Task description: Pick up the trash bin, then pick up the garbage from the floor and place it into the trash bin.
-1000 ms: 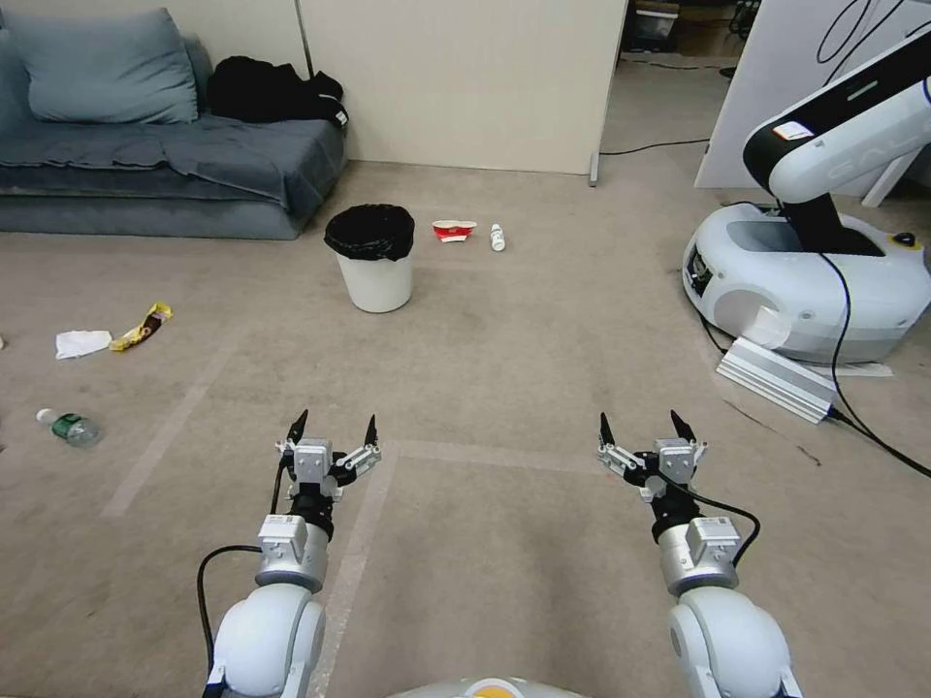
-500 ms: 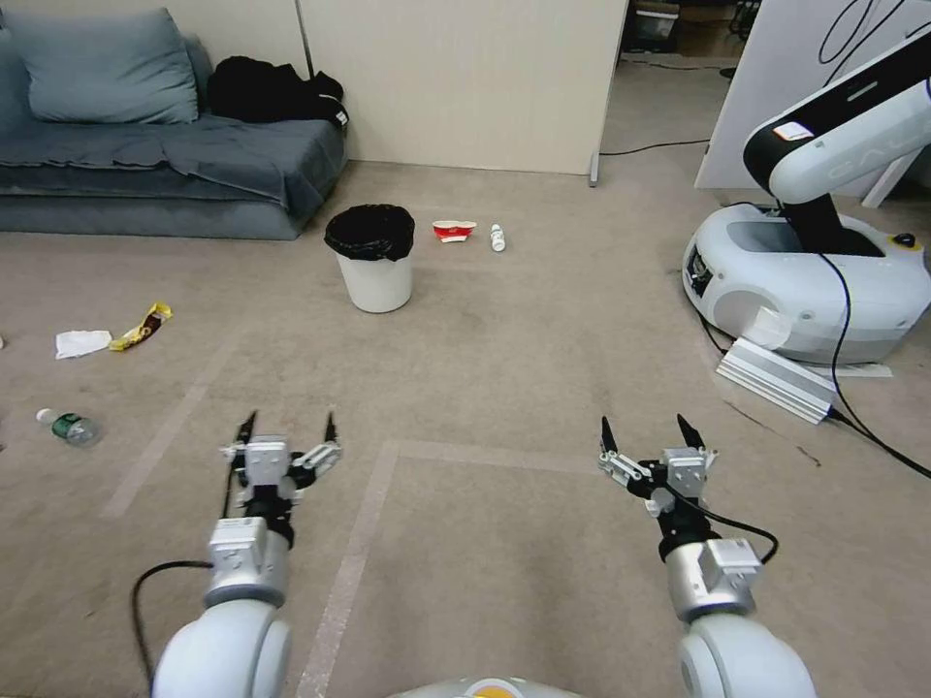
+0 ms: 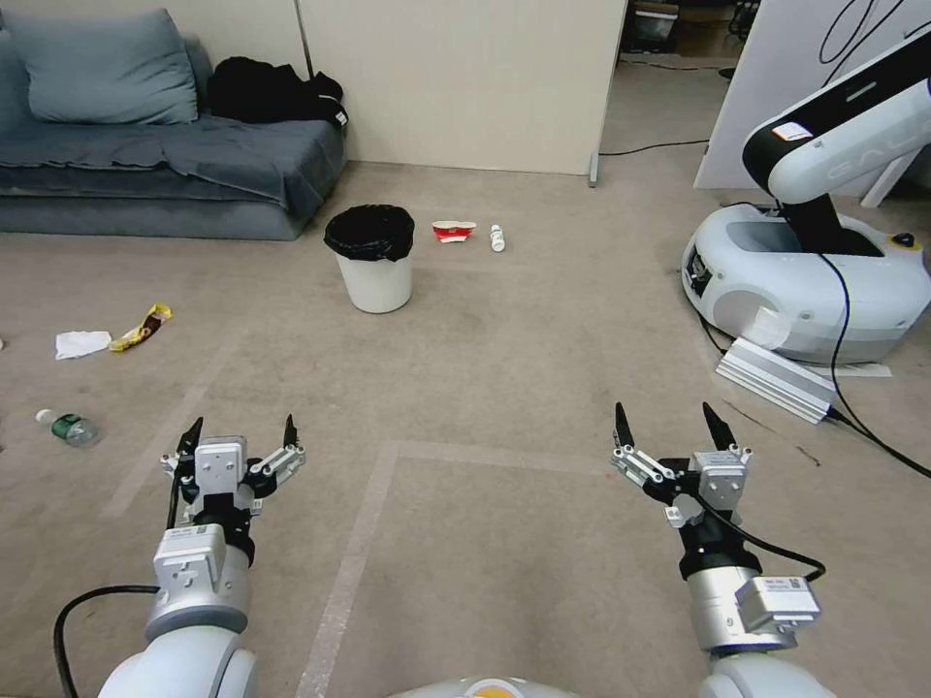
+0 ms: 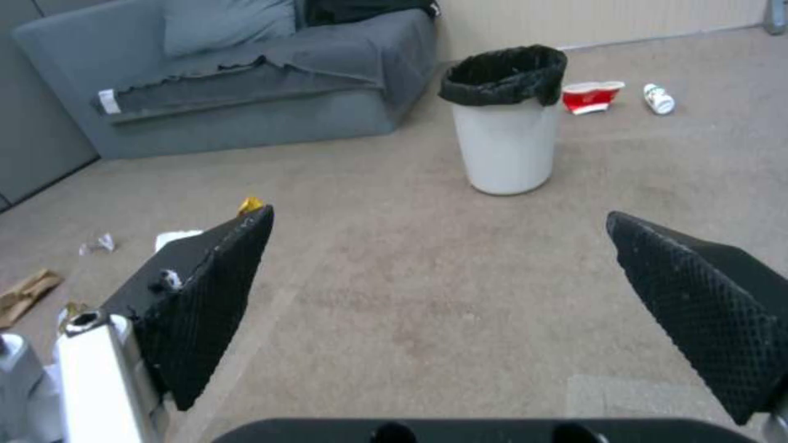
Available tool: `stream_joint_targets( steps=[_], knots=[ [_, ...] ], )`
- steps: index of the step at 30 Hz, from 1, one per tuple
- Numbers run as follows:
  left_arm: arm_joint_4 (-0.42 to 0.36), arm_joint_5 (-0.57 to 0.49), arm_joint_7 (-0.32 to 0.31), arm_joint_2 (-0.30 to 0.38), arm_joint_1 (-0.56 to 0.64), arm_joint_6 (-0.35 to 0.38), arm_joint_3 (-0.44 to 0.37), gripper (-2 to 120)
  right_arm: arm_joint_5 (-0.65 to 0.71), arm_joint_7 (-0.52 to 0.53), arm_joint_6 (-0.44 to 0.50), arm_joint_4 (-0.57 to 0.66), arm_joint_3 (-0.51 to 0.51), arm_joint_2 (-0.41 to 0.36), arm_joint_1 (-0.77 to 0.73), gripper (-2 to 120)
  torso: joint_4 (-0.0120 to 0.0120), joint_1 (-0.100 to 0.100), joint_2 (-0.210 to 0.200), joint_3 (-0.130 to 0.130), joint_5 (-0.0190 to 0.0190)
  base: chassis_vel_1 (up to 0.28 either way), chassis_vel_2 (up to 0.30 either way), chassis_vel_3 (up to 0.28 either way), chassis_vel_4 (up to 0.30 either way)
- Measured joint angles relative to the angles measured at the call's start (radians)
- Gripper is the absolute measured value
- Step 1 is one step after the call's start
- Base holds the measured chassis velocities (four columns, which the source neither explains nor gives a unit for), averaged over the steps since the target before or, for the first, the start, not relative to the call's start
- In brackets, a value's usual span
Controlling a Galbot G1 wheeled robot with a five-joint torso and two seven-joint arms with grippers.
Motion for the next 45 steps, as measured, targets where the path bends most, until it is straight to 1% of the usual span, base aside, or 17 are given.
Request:
stream_joint_targets(
  steps=[8, 14, 25, 27, 28, 30, 31, 32, 40, 41, 43, 44, 45],
  knots=[
    [0.004, 0.010, 0.000, -0.001, 0.006, -0.005, 0.001, 99, -0.008, -0.026, 0.010, -0.011, -0.001, 0.001, 0.005, 100, 0.0002, 0.000, 0.000, 0.000, 0.0000, 0.000, 0.000, 0.000, 0.000],
    [0.004, 0.013, 0.002, -0.006, 0.006, -0.004, -0.004, 99, -0.019, -0.034, 0.009, -0.015, -0.003, 0.002, 0.005, 100, 0.0001, 0.000, 0.000, 0.000, 0.0002, -0.116, 0.104, 0.094, -0.099],
    [0.008, 0.034, 0.005, -0.015, 0.002, -0.007, 0.001, 99, -0.031, -0.060, 0.014, -0.019, 0.003, 0.001, 0.008, 100, 0.0000, 0.000, 0.000, 0.000, -0.0002, -0.235, 0.231, 0.225, -0.235],
    [0.009, 0.036, 0.005, -0.016, 0.003, -0.008, 0.003, 99, -0.028, -0.060, 0.013, -0.019, 0.000, 0.001, 0.007, 100, 0.0002, 0.000, 0.000, 0.000, 0.0003, -0.243, 0.266, 0.263, -0.270],
    [0.009, 0.039, 0.005, -0.018, 0.006, -0.008, 0.005, 99, -0.023, -0.059, 0.010, -0.019, -0.003, 0.001, 0.005, 100, 0.0000, 0.000, 0.000, 0.000, -0.0003, -0.246, 0.241, 0.269, -0.244],
    [0.009, 0.039, 0.005, -0.018, 0.007, -0.008, 0.006, 99, -0.023, -0.059, 0.010, -0.019, -0.004, 0.001, 0.005, 100, 0.0000, 0.000, 0.000, 0.000, -0.0003, -0.246, 0.239, 0.269, -0.244],
    [0.009, 0.040, 0.005, -0.018, 0.010, -0.010, 0.007, 99, -0.023, -0.060, 0.010, -0.019, -0.004, 0.001, 0.005, 100, 0.0001, 0.000, 0.000, 0.000, 0.0006, -0.249, 0.236, 0.263, -0.252],
    [0.009, 0.040, 0.006, -0.018, 0.013, -0.010, 0.010, 99, -0.022, -0.062, 0.010, -0.018, -0.004, 0.001, 0.005, 100, 0.0001, 0.000, 0.000, 0.000, -0.0002, -0.263, 0.244, 0.263, -0.231],
    [-0.001, 0.040, 0.008, -0.018, 0.024, -0.011, 0.011, 99, -0.020, -0.073, 0.012, -0.017, -0.004, 0.000, 0.001, 100, 0.0000, 0.000, 0.000, 0.000, 0.0003, -0.235, 0.225, 0.232, -0.231],
    [-0.002, 0.037, 0.008, -0.017, 0.026, -0.011, 0.012, 99, -0.018, -0.075, 0.013, -0.016, -0.005, 0.000, 0.000, 100, 0.0000, 0.000, 0.000, 0.000, -0.0005, -0.224, 0.248, 0.228, -0.239],
    [-0.008, 0.022, 0.008, -0.016, 0.032, -0.010, 0.012, 99, -0.014, -0.078, 0.013, -0.015, -0.008, 0.000, -0.003, 100, 0.0001, 0.000, 0.000, 0.000, 0.0003, -0.230, 0.271, 0.235, -0.248],
    [-0.008, 0.019, 0.008, -0.015, 0.033, -0.009, 0.012, 99, -0.014, -0.078, 0.014, -0.015, -0.008, 0.000, -0.003, 100, -0.0001, 0.000, 0.000, 0.000, -0.0005, -0.243, 0.248, 0.248, -0.237],
    [-0.008, 0.019, 0.008, -0.015, 0.033, -0.009, 0.012, 99, -0.014, -0.078, 0.014, -0.015, -0.008, 0.000, -0.003, 100, -0.0001, 0.000, 0.000, 0.000, -0.0005, -0.243, 0.248, 0.248, -0.237]
  ],
)
